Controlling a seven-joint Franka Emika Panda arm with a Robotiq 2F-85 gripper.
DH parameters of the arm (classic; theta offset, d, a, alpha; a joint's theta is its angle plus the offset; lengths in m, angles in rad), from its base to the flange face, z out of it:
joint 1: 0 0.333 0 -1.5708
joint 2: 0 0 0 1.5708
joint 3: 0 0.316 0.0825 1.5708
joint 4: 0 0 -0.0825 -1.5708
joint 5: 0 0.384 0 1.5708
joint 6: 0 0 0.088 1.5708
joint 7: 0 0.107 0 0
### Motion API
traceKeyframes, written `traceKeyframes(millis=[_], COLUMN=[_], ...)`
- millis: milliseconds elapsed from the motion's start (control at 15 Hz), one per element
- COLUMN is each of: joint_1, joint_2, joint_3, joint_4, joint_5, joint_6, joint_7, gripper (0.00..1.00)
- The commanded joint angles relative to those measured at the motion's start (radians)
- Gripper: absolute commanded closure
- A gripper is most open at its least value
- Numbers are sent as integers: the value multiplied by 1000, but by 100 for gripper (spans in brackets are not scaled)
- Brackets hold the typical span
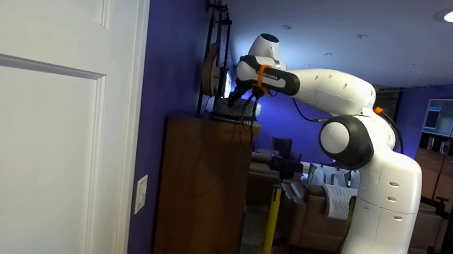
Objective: Pick up the hat and hang it on the hook in the middle of the door
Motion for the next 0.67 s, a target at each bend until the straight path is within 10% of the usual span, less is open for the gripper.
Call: traceKeyframes(millis=[0,600], joint_1=[-4,3], joint_2=[-4,32], joint_3=[-5,17], joint_4=[28,220], joint_5=[37,14], joint_6=[-48,-396], joint_7=[12,104], gripper=[88,99])
